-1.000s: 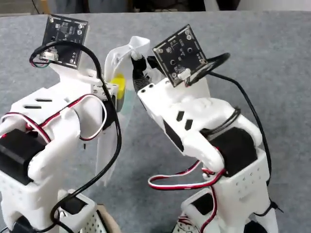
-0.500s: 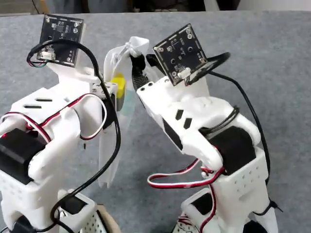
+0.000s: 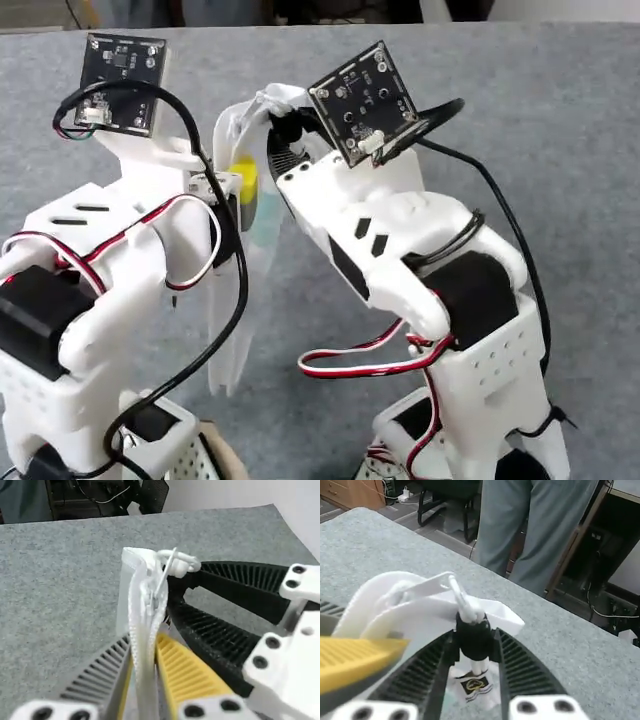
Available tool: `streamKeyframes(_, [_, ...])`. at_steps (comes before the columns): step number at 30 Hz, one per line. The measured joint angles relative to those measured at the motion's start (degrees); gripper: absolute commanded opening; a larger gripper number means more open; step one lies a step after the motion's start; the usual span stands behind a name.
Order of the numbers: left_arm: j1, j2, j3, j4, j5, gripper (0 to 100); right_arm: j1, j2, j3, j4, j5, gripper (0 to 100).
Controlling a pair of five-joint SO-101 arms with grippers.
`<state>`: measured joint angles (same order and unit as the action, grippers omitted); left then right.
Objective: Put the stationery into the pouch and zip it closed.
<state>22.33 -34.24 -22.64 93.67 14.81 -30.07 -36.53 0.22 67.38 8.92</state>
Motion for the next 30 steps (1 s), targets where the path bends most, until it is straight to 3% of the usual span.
streamKeyframes(12, [0.0,-0.09,0.0,0.0,0.18,3,0.35,0.0,0.0,0.0,0.0,1.2])
streamKeyframes(30, [0.35,-2.11,0.09,1.93,0.09,3,11.6,-0.53,11.43,-13.1,0.18,1.2])
